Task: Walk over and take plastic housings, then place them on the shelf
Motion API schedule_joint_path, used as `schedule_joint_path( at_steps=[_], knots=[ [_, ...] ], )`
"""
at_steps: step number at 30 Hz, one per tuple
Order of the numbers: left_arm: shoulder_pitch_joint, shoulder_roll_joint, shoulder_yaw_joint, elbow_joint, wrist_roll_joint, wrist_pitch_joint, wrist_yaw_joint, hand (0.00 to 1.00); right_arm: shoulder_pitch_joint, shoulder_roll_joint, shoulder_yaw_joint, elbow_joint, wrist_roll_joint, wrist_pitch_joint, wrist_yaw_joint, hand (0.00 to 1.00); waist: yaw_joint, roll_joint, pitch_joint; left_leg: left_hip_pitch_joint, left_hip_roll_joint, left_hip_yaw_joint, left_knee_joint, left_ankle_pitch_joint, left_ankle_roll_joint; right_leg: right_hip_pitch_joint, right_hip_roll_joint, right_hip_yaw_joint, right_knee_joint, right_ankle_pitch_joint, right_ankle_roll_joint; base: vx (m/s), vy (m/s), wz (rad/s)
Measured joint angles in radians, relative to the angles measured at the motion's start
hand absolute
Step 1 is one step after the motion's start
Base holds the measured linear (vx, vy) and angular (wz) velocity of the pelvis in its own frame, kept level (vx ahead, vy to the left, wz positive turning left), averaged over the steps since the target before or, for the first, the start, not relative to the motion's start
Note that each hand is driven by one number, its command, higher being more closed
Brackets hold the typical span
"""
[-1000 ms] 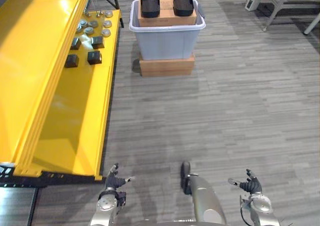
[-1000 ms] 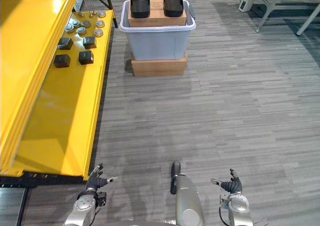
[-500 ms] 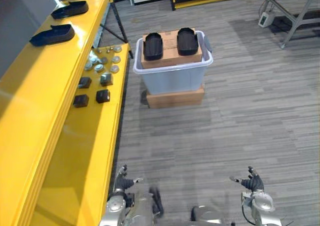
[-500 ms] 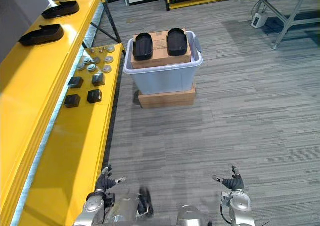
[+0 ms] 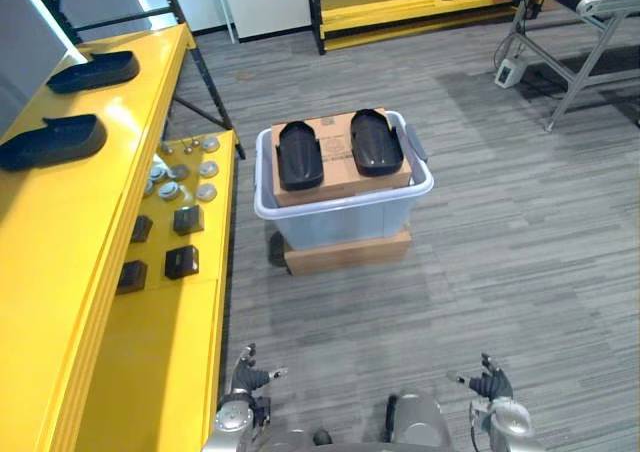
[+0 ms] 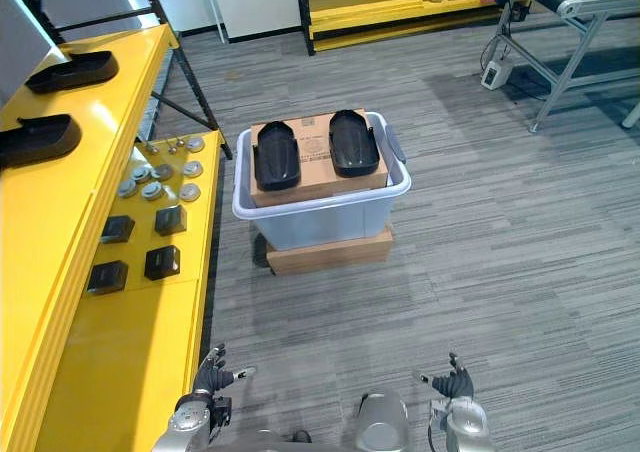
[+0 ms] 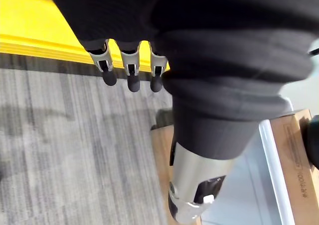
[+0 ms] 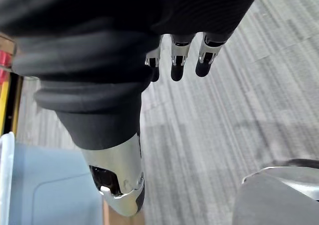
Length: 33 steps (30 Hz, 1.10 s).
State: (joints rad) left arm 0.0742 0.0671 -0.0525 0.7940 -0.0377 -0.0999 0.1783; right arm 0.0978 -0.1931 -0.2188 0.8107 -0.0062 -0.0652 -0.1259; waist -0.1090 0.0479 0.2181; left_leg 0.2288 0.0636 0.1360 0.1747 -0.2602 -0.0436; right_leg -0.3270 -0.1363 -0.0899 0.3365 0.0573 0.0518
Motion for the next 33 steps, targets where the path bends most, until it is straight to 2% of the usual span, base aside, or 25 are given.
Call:
schedule_joint_path(
  at_steps=[1, 3, 4, 5, 6, 7, 8, 9, 12, 14, 15, 16, 17, 19, 22, 27, 29, 30, 31, 33],
  knots=[
    [-0.006, -0.018, 0.000, 0.021, 0.001, 0.001, -0.002, 0.00, -0.017, -0.012, 0.000, 0.001, -0.002, 0.004, 0.000, 0.00, 0.006, 0.013, -0.001, -0.003, 0.012, 0.000, 0.016, 0.011, -0.014, -0.035, 0.013, 0.011, 0.087, -0.069, -0.027, 0.50, -0.244, 0.03],
    [-0.008, -0.029, -0.006, 0.040, 0.001, 0.002, -0.003, 0.00, -0.023, -0.013, -0.009, -0.003, -0.004, 0.005, 0.001, 0.00, -0.003, 0.011, 0.001, -0.018, 0.014, -0.019, 0.113, 0.035, -0.053, -0.056, -0.007, 0.009, 0.222, -0.163, -0.053, 0.45, -0.272, 0.15],
    [-0.004, -0.034, -0.007, 0.042, 0.001, 0.001, -0.003, 0.00, -0.015, -0.012, -0.010, -0.002, -0.003, 0.007, 0.005, 0.00, -0.022, 0.011, 0.005, -0.053, 0.034, -0.046, 0.252, 0.059, -0.093, -0.015, -0.018, -0.018, 0.255, -0.223, -0.060, 0.43, -0.277, 0.46],
    [-0.005, -0.036, -0.006, 0.042, 0.001, 0.001, -0.003, 0.00, -0.010, -0.012, -0.009, -0.002, -0.003, 0.007, 0.008, 0.00, -0.027, 0.013, 0.008, -0.084, 0.048, -0.057, 0.346, 0.086, -0.126, 0.018, -0.016, -0.037, 0.254, -0.243, -0.067, 0.42, -0.264, 0.52],
    [-0.008, -0.038, -0.004, 0.040, 0.001, 0.000, -0.003, 0.00, -0.004, -0.012, -0.006, -0.002, -0.003, 0.008, 0.015, 0.00, -0.026, 0.019, 0.012, -0.136, 0.081, -0.057, 0.502, 0.154, -0.156, 0.072, -0.012, -0.059, 0.241, -0.266, -0.082, 0.43, -0.271, 0.28],
    [-0.007, -0.039, -0.002, 0.039, 0.001, -0.002, -0.003, 0.00, 0.004, -0.012, 0.003, -0.001, 0.000, 0.008, 0.016, 0.00, -0.013, 0.025, 0.013, -0.229, 0.139, -0.028, 0.739, 0.145, -0.132, 0.156, 0.014, -0.077, 0.193, -0.280, -0.097, 0.40, -0.256, 0.10],
    [-0.006, -0.040, 0.004, 0.039, 0.001, -0.003, -0.003, 0.00, 0.000, -0.009, 0.003, 0.000, 0.002, 0.007, 0.016, 0.00, -0.011, 0.025, 0.013, -0.258, 0.153, -0.012, 0.791, 0.127, -0.111, 0.187, 0.022, -0.079, 0.166, -0.280, -0.098, 0.29, -0.188, -0.08],
    [-0.003, -0.041, 0.010, 0.040, 0.001, -0.002, -0.003, 0.00, -0.003, -0.007, 0.000, -0.001, 0.008, 0.004, 0.016, 0.00, -0.010, 0.022, 0.013, -0.296, 0.163, 0.017, 0.808, 0.102, -0.070, 0.249, 0.031, -0.086, 0.105, -0.274, -0.098, 0.27, -0.111, -0.06],
    [0.009, -0.056, 0.025, 0.037, 0.000, -0.002, -0.003, 0.00, -0.001, -0.003, -0.023, 0.000, 0.018, 0.003, 0.014, 0.00, -0.005, 0.018, 0.015, -0.324, 0.138, 0.064, 0.588, 0.070, -0.059, 0.337, 0.030, -0.083, 0.022, -0.268, -0.094, 0.24, -0.045, -0.12],
    [0.014, -0.058, 0.025, 0.034, 0.000, 0.000, -0.003, 0.00, 0.008, 0.002, -0.061, 0.001, 0.026, 0.003, 0.012, 0.00, 0.010, 0.019, 0.015, -0.319, 0.077, 0.034, 0.288, 0.080, -0.065, 0.374, 0.030, -0.061, -0.006, -0.269, -0.085, 0.31, 0.072, -0.29],
    [0.014, -0.058, 0.025, 0.031, 0.000, 0.000, -0.003, 0.00, 0.014, 0.000, -0.066, 0.001, 0.027, 0.003, 0.012, 0.00, 0.010, 0.021, 0.013, -0.316, 0.062, 0.018, 0.205, 0.111, -0.071, 0.379, 0.033, -0.060, -0.011, -0.273, -0.076, 0.29, 0.100, -0.12],
    [0.016, -0.062, 0.024, 0.030, 0.000, 0.000, -0.003, 0.00, 0.025, -0.003, -0.081, -0.001, 0.031, 0.003, 0.012, 0.00, 0.011, 0.044, 0.012, -0.312, 0.055, -0.008, 0.086, 0.283, -0.061, 0.387, 0.057, -0.056, -0.012, -0.286, -0.052, 0.25, 0.111, 0.02],
    [0.010, -0.053, 0.024, 0.033, 0.000, 0.002, -0.003, 0.00, 0.026, 0.011, -0.087, 0.009, 0.034, 0.006, 0.011, 0.00, 0.009, 0.045, 0.016, -0.282, 0.052, 0.001, 0.063, 0.241, -0.023, 0.404, 0.062, -0.050, -0.011, -0.300, -0.035, 0.29, 0.134, 0.06],
    [0.007, -0.047, 0.024, 0.031, 0.000, 0.002, -0.003, 0.00, 0.036, 0.023, -0.086, 0.008, 0.034, 0.006, 0.012, 0.00, 0.012, 0.014, 0.013, -0.254, 0.024, 0.004, 0.002, 0.247, -0.016, 0.403, 0.037, -0.039, -0.020, -0.305, -0.027, 0.18, 0.094, 0.05],
    [0.018, -0.038, 0.024, 0.032, 0.001, 0.003, -0.004, 0.00, 0.036, 0.026, -0.089, 0.006, 0.035, 0.004, 0.011, 0.00, 0.013, 0.002, 0.010, -0.209, -0.009, 0.013, -0.092, 0.277, 0.001, 0.414, 0.012, -0.028, -0.049, -0.303, -0.012, 0.10, 0.059, 0.02],
    [0.032, 0.000, 0.024, 0.032, 0.001, 0.003, -0.003, 0.00, 0.027, 0.031, -0.103, -0.006, 0.037, 0.003, -0.005, 0.00, 0.013, 0.012, -0.002, -0.166, -0.015, 0.019, -0.216, 0.327, 0.000, 0.409, 0.019, -0.019, -0.081, -0.295, 0.000, 0.02, 0.007, -0.05],
    [0.035, 0.002, 0.024, 0.032, 0.001, 0.004, -0.004, 0.00, 0.027, 0.031, -0.120, -0.013, 0.037, 0.003, -0.006, 0.00, 0.013, 0.001, -0.009, -0.151, -0.016, 0.017, -0.265, 0.345, -0.006, 0.402, 0.027, -0.017, -0.087, -0.294, 0.001, 0.00, -0.018, -0.06],
    [0.041, 0.005, 0.024, 0.032, 0.001, 0.003, -0.004, 0.00, 0.027, 0.030, -0.127, -0.022, 0.038, 0.004, -0.007, 0.00, 0.013, 0.008, -0.024, -0.155, -0.013, 0.018, -0.270, 0.348, -0.007, 0.396, 0.031, -0.015, -0.094, -0.290, -0.002, 0.01, -0.011, -0.07],
    [0.044, 0.007, 0.024, 0.032, 0.001, 0.004, -0.004, 0.00, 0.033, 0.028, -0.130, -0.065, 0.038, 0.004, -0.010, 0.00, 0.012, -0.008, -0.025, -0.162, -0.012, 0.019, -0.270, 0.348, -0.007, 0.389, 0.033, -0.013, -0.097, -0.289, -0.001, 0.01, -0.013, -0.06],
    [0.043, 0.010, 0.023, 0.031, 0.001, 0.003, -0.004, 0.00, 0.048, 0.027, -0.143, -0.150, 0.041, 0.006, -0.016, 0.00, 0.012, -0.002, -0.034, -0.169, -0.012, 0.022, -0.271, 0.347, -0.007, 0.381, 0.033, -0.008, -0.098, -0.288, 0.000, 0.01, 0.000, -0.10]
  ],
)
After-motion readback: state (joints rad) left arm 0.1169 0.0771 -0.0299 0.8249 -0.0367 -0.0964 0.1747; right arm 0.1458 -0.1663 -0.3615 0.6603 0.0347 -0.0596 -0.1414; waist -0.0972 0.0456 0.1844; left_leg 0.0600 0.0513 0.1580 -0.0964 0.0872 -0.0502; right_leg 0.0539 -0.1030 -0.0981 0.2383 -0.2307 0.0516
